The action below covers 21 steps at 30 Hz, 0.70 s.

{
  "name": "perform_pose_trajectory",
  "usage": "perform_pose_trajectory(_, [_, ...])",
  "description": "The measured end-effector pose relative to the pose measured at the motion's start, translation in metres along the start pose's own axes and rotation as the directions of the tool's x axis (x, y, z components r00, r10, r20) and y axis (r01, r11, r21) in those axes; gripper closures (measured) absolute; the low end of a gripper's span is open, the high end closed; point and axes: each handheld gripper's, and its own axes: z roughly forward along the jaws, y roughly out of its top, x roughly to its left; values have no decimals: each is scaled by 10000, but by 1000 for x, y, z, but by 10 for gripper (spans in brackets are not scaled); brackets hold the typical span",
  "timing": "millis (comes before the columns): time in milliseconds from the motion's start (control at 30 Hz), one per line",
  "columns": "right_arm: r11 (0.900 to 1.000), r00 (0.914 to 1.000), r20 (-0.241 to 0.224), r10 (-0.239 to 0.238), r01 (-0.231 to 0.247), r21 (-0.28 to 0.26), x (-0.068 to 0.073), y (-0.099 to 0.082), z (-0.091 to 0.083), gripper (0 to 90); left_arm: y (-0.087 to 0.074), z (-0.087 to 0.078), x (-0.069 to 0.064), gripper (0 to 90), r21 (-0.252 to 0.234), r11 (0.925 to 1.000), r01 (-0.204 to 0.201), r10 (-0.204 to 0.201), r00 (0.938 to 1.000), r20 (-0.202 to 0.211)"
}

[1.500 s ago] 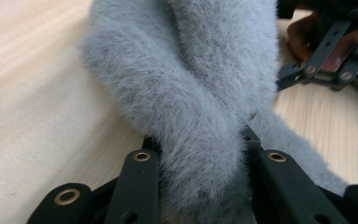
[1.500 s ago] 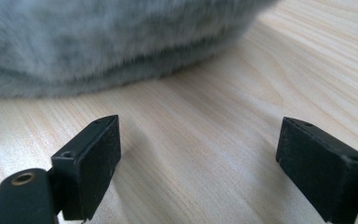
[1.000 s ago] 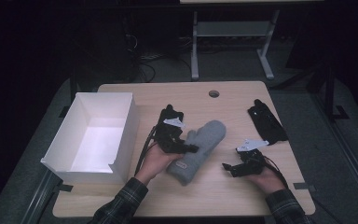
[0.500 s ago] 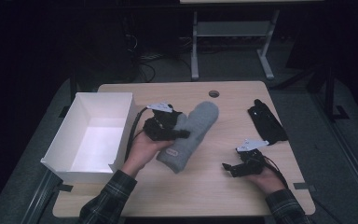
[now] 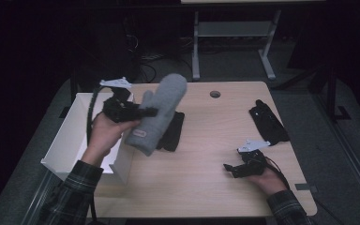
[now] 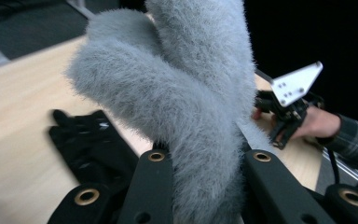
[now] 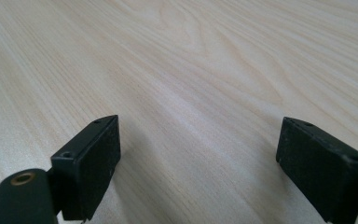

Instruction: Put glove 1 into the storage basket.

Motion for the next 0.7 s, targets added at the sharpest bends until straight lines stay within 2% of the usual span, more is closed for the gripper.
perform_pose_trajectory(100, [10000, 10000, 13, 4, -4, -6, 0, 0, 0, 134, 2, -24, 10, 782, -163, 9997, 181, -187, 9991, -375])
perform_pose_trajectory(133, [10000, 10000, 15, 6, -6, -7, 0, 0, 0, 134, -1, -40, 20, 782, -352, 9986, 389, -412, 9969, -665])
perform_pose_trajectory(167, [10000, 10000, 15, 6, -6, -7, 0, 0, 0, 134, -1, -40, 20, 782, -352, 9986, 389, -412, 9969, -665])
perform_pose_trajectory(233, [10000, 10000, 20, 13, -13, -7, 0, 0, 0, 134, -7, -58, 31, 782, -437, 9973, 595, -638, 9926, -1035])
perform_pose_trajectory(267, [10000, 10000, 20, 11, -11, -9, 0, 0, 0, 134, -7, -58, 31, 782, -437, 9973, 595, -638, 9926, -1035])
perform_pose_trajectory(333, [10000, 10000, 24, 12, -12, -8, 0, 0, 0, 134, -16, -74, 44, 782, -551, 9948, 861, -932, 9853, -1430])
perform_pose_trajectory(367, [10000, 10000, 24, 12, -12, -8, 0, 0, 0, 134, -16, -74, 44, 782, -551, 9948, 861, -932, 9853, -1430])
perform_pose_trajectory(400, [10000, 10000, 36, 27, -27, -6, 0, 0, 0, 134, -23, -83, 51, 782, -621, 9925, 1052, -1141, 9800, -1632])
perform_pose_trajectory(500, [10000, 10000, 39, 35, -35, -4, 0, 0, 0, 134, -30, -90, 59, 781, -712, 9903, 1197, -1304, 9763, -1729])
perform_pose_trajectory(533, [10000, 10000, 42, 28, -28, -7, 0, 0, 0, 134, -36, -94, 64, 781, -717, 9881, 1357, -1470, 9712, -1877])
perform_pose_trajectory(600, [10000, 10000, 47, 30, -30, -5, 0, 0, 0, 134, -44, -96, 69, 781, -724, 9859, 1508, -1624, 9666, -1980])
perform_pose_trajectory(633, [10000, 10000, 47, 30, -30, -5, 0, 0, 0, 134, -44, -96, 69, 781, -724, 9859, 1508, -1624, 9666, -1980])
perform_pose_trajectory(667, [10000, 10000, 50, 35, -35, -4, 0, 0, 0, 134, -50, -97, 73, 781, -749, 9831, 1672, -1792, 9627, -2027])
perform_pose_trajectory(700, [10000, 10000, 55, 37, -37, -6, 0, 0, 0, 134, -54, -97, 76, 781, -721, 9824, 1724, -1838, 9615, -2043])
